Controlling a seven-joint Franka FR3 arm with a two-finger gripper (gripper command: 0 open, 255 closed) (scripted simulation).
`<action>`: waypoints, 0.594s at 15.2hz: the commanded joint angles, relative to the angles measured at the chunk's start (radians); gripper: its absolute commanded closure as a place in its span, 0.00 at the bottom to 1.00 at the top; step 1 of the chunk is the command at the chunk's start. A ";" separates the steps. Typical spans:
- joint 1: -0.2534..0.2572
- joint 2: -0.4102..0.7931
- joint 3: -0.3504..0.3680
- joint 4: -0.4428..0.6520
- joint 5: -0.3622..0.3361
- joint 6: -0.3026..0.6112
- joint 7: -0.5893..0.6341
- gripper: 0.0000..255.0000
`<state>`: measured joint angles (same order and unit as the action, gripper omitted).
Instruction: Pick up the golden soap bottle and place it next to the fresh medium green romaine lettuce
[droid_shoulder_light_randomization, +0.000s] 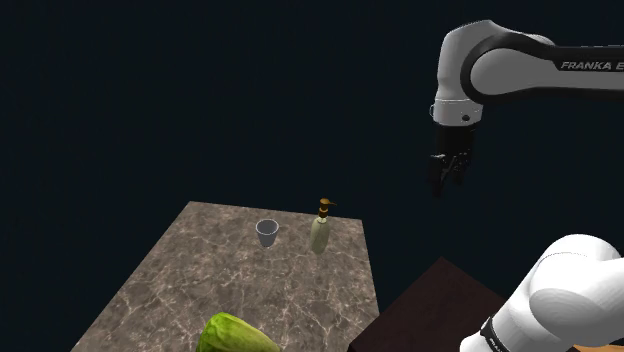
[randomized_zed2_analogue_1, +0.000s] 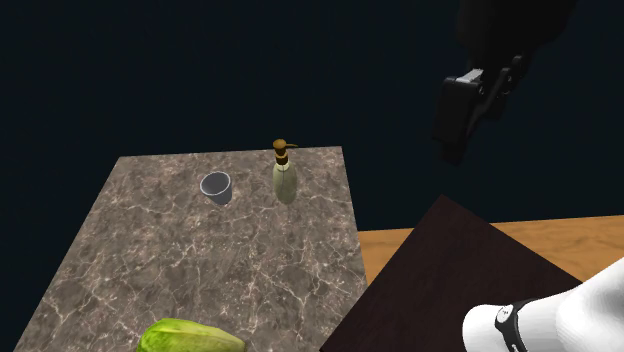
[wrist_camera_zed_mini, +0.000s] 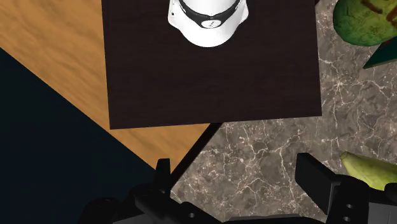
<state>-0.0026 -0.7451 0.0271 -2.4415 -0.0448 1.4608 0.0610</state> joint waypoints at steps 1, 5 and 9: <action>0.000 0.000 0.000 0.000 0.000 0.000 0.000 0.00; -0.002 0.106 -0.009 -0.022 0.000 0.154 -0.005 0.00; -0.003 0.229 -0.017 -0.019 0.001 0.302 -0.012 0.00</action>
<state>-0.0065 -0.5501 0.0106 -2.4621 -0.0450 1.7206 0.0494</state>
